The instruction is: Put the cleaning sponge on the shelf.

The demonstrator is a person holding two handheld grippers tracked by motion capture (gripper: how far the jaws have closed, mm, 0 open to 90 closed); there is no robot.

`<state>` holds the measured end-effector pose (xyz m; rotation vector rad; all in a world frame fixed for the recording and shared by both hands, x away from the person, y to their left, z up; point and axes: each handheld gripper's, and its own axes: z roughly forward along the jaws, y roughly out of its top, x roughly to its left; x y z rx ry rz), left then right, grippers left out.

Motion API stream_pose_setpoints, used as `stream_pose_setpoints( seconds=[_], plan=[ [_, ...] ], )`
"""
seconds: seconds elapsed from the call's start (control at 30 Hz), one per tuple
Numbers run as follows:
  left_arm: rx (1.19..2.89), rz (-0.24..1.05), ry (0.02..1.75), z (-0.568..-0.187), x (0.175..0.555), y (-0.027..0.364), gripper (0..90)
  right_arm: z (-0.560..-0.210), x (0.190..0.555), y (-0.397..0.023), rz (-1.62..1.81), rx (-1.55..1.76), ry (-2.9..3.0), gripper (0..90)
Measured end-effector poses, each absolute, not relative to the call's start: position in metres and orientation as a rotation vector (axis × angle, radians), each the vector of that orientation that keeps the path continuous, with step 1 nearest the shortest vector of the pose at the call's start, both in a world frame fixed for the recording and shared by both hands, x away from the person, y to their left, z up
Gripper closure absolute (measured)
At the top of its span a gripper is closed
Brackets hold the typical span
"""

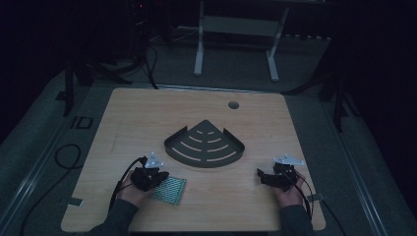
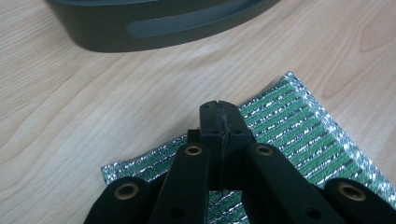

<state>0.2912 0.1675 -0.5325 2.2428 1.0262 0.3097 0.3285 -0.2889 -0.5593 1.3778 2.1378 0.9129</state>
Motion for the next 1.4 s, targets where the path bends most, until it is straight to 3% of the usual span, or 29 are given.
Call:
stream_pose_setpoints(
  seconds=[0.63, 1.4],
  plan=[
    [2.168, 0.374, 1.24, -0.531, 0.302, 0.206, 88.4, -0.559, 0.329, -0.289, 0.913, 1.379, 2.138, 16.2],
    [2.197, 0.301, 1.231, -0.518, 0.291, 0.211, 79.5, -0.559, 0.329, -0.289, 0.913, 1.378, 2.138, 16.2]
  ],
)
